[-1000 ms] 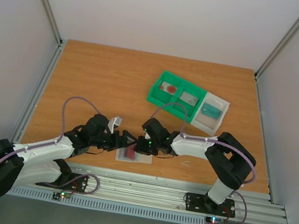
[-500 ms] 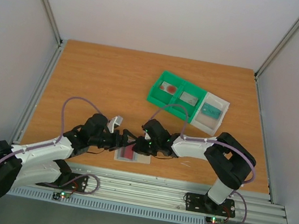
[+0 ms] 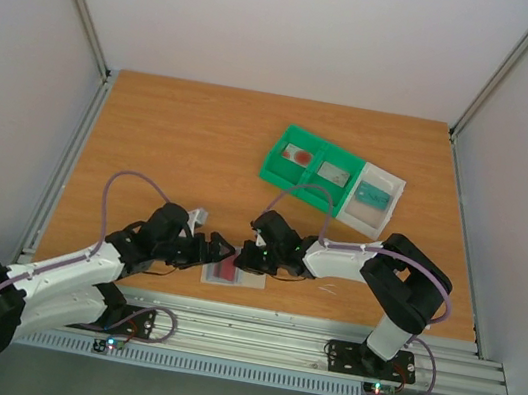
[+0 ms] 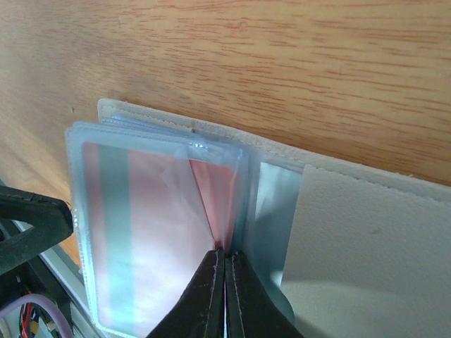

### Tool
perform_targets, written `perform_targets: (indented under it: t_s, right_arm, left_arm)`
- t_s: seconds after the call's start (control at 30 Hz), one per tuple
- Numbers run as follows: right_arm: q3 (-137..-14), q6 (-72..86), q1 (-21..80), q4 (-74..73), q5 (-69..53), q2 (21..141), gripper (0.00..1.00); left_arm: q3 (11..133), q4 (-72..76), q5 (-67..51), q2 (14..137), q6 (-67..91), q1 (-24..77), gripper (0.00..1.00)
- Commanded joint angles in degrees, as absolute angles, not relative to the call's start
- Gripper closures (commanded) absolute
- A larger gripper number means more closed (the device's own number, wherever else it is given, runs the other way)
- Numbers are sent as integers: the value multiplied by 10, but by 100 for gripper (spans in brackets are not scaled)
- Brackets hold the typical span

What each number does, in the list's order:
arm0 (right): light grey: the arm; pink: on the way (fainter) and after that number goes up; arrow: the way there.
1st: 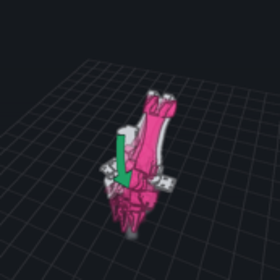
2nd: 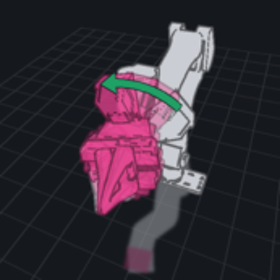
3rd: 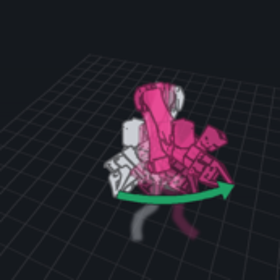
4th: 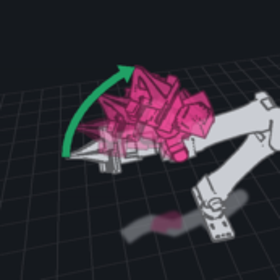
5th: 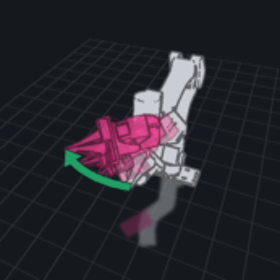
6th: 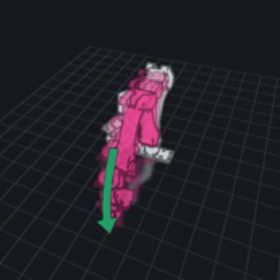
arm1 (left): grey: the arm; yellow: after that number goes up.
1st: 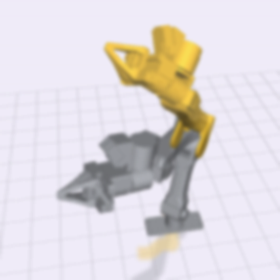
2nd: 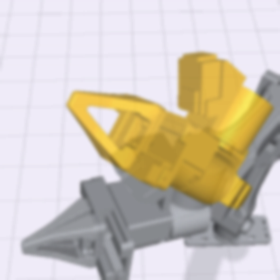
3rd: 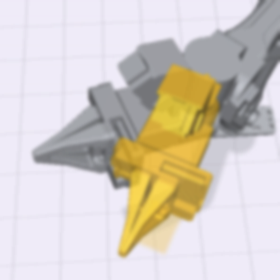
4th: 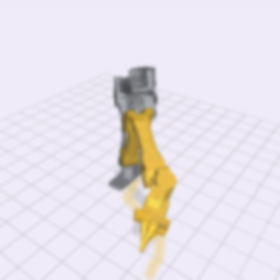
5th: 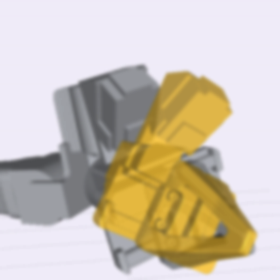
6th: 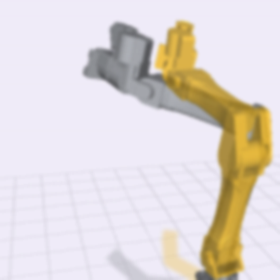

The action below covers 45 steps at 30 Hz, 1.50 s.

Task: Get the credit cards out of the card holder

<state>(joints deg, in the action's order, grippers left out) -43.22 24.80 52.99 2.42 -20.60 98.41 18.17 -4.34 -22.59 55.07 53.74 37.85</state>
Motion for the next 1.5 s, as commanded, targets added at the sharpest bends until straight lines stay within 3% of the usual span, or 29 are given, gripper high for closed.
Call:
perform_targets:
  t_s: [0.0,0.27,1.47]
  right_arm:
    - [-418,248,535,9,-188,997,96]
    - [-412,251,535,22,-192,998,96]
    - [-409,257,535,38,-199,1001,96]
  left_arm:
    - [189,-54,-212,544,527,376,2]
    - [172,49,-274,568,554,376,2]
    - [178,25,-260,603,523,376,1]
